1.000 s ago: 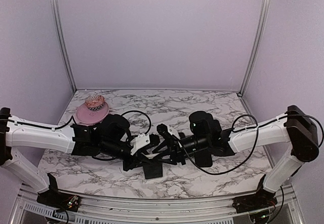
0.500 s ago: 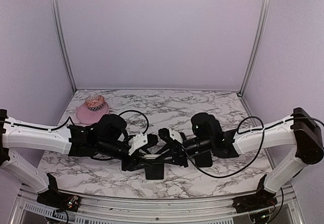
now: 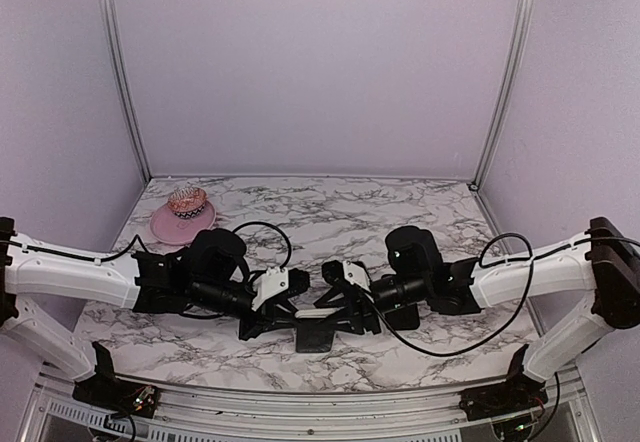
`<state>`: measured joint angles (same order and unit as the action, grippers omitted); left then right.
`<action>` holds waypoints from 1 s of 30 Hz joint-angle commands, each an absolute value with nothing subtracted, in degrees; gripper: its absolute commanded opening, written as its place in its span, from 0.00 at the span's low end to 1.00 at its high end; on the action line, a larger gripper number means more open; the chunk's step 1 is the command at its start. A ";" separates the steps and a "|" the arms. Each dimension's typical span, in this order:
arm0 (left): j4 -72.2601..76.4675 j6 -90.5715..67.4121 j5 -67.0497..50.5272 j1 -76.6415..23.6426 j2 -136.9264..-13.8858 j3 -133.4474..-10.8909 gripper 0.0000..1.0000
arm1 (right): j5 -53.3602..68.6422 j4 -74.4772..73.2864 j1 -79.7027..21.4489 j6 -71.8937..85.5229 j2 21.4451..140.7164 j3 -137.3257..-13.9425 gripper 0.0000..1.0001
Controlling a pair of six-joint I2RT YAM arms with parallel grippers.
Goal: Put the phone into the phone case
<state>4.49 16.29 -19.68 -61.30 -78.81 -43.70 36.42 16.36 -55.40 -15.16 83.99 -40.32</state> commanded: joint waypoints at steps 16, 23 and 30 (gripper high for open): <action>9.85 14.21 -21.02 -61.70 -77.37 -41.10 0.33 | 34.41 18.15 -55.49 -10.62 78.05 -38.56 0.00; 11.53 10.84 -20.64 -61.70 -77.09 -40.80 0.47 | 42.23 16.37 -53.38 -3.49 78.34 -42.70 0.00; 15.38 7.65 -23.58 -61.70 -75.57 -37.73 0.30 | 44.95 19.16 -51.94 3.43 76.43 -43.89 0.00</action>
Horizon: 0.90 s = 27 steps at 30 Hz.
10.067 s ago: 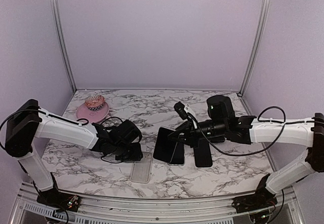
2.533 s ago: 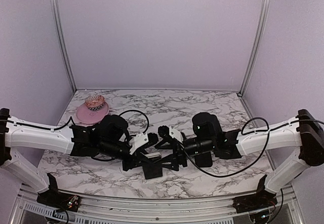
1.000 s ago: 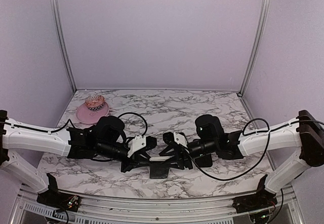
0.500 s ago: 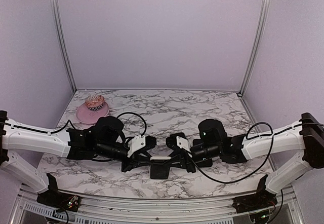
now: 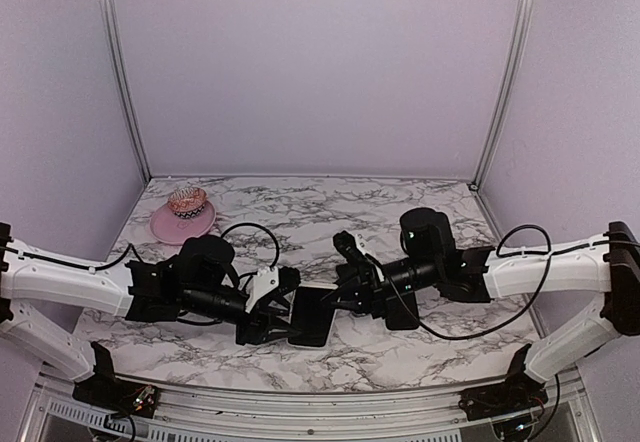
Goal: Put the phone into the phone case
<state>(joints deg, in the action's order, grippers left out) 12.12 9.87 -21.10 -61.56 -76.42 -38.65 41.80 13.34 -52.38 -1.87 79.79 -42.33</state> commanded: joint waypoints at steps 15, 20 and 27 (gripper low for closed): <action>16.57 -7.21 -3.23 -55.56 -65.60 -31.76 0.99 | 45.92 4.34 -47.99 13.45 93.43 -53.77 0.00; 13.08 -13.46 -0.33 -50.03 -65.33 -33.55 0.99 | 45.95 -2.63 -45.73 14.44 103.51 -59.92 0.09; 0.56 -17.14 10.34 -45.09 -70.09 -41.80 0.99 | 35.78 -7.38 -41.06 15.75 107.92 -62.42 0.46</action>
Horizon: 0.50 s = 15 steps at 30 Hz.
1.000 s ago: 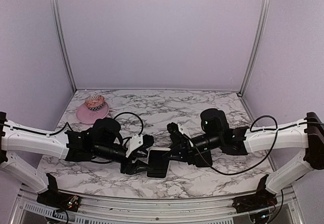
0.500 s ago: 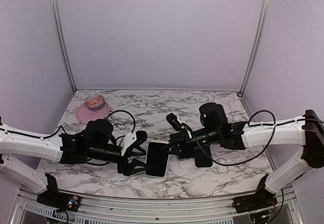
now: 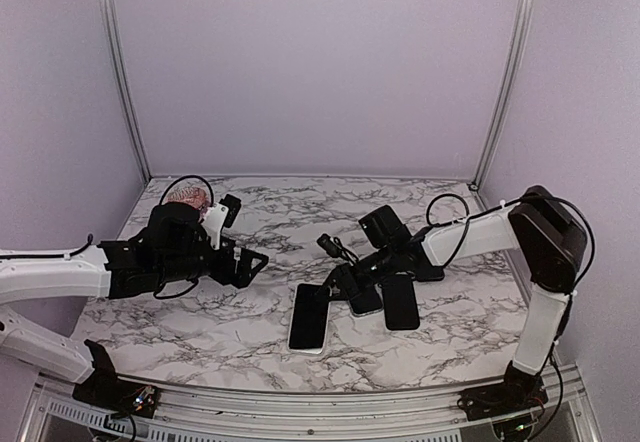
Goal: Put the phone into the phone case
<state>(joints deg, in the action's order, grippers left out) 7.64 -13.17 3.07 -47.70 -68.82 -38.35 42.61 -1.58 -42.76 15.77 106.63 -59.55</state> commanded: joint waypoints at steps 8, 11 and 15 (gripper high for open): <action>-1.76 -18.04 22.82 -38.06 -66.54 -41.73 0.99 | 22.89 -16.76 -40.53 8.74 98.59 -67.74 0.99; -1.57 -17.25 26.56 -34.20 -65.31 -41.94 0.99 | 18.27 -16.21 -37.59 8.58 90.12 -65.99 0.99; -0.77 -18.51 28.76 -27.77 -63.76 -40.98 0.99 | 4.36 -11.96 -30.26 10.36 78.11 -57.33 0.99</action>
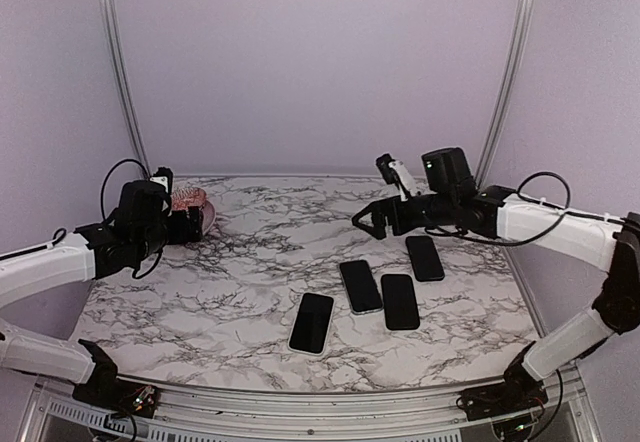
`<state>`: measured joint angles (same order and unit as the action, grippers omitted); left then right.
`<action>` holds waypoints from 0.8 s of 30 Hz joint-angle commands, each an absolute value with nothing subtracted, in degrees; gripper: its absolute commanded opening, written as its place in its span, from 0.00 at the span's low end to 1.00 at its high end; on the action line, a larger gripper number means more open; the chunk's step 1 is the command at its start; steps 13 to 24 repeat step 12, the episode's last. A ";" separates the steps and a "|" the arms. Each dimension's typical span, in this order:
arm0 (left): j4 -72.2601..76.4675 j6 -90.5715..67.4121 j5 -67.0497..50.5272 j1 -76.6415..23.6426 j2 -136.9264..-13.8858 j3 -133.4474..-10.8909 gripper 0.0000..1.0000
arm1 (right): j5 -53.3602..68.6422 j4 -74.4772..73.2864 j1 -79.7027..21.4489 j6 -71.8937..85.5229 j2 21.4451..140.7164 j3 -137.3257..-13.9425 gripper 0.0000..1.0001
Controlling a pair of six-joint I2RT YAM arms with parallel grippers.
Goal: Put the phone into the phone case
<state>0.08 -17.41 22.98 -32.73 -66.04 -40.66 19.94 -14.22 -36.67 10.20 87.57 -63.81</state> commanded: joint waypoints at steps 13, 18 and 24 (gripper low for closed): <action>10.19 -21.37 42.74 -18.02 -59.86 -28.48 0.99 | -25.67 3.23 -17.36 15.86 59.82 -31.45 0.99; 10.19 -21.37 42.74 -18.02 -59.86 -28.48 0.99 | -25.67 3.23 -17.36 15.86 59.82 -31.45 0.99; 10.19 -21.37 42.74 -18.02 -59.86 -28.48 0.99 | -25.67 3.23 -17.36 15.86 59.82 -31.45 0.99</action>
